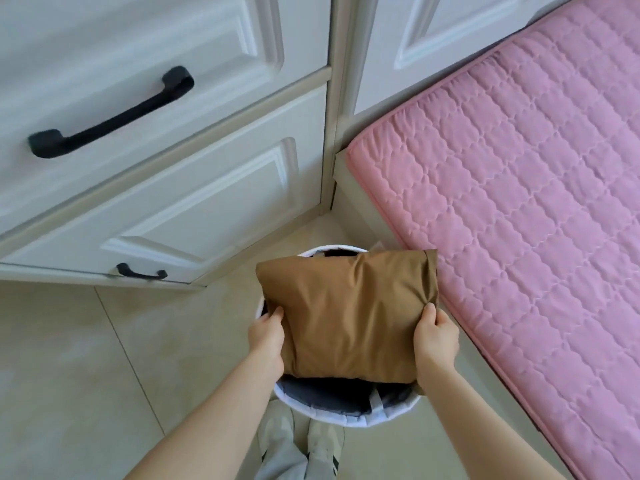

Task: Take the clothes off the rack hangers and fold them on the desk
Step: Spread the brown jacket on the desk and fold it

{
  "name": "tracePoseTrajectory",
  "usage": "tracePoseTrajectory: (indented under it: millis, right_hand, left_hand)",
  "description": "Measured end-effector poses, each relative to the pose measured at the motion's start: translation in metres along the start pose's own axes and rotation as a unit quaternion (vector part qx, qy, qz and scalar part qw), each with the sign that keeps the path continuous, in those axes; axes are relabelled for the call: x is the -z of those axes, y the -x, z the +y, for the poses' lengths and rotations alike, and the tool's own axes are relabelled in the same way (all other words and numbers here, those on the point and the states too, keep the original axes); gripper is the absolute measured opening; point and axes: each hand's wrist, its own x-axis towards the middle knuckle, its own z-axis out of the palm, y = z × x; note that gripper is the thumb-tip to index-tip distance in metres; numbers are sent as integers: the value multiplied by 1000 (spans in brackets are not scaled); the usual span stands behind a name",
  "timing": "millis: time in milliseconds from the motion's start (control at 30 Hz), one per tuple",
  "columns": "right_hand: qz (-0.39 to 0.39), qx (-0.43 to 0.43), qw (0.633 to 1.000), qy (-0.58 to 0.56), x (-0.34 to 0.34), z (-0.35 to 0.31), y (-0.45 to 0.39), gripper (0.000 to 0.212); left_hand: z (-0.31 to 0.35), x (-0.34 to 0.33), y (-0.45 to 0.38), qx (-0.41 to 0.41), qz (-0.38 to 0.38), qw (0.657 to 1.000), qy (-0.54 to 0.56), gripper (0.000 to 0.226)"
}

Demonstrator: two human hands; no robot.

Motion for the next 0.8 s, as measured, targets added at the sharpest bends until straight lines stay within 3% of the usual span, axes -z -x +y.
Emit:
tracePoseTrajectory:
  millis: [100, 200, 267, 333, 467, 633, 800]
  right_hand:
    - [-7, 37, 989, 143, -18, 0, 0, 31]
    - [-64, 95, 915, 388, -29, 0, 4, 19]
    - [-89, 109, 885, 443, -32, 0, 2, 19]
    - [-105, 92, 897, 420, -34, 7, -6, 23]
    - [-67, 40, 951, 300, -43, 21, -23, 39]
    - [-45, 33, 957, 285, -55, 33, -45, 39]
    - [-56, 3, 963, 263, -84, 40, -79, 33]
  left_hand:
    - [-9, -9, -9, -19, 6, 999, -38, 32]
    - [-16, -10, -21, -45, 13, 993, -111, 32]
    - [-19, -7, -30, -50, 14, 987, -153, 31]
    - [-20, -4, -36, -53, 14, 983, -177, 31]
    - [-20, -10, -54, -62, 26, 968, -241, 32]
    - [-24, -26, -78, -74, 56, 932, -351, 35]
    - [-32, -44, -114, -68, 82, 923, -369, 36]
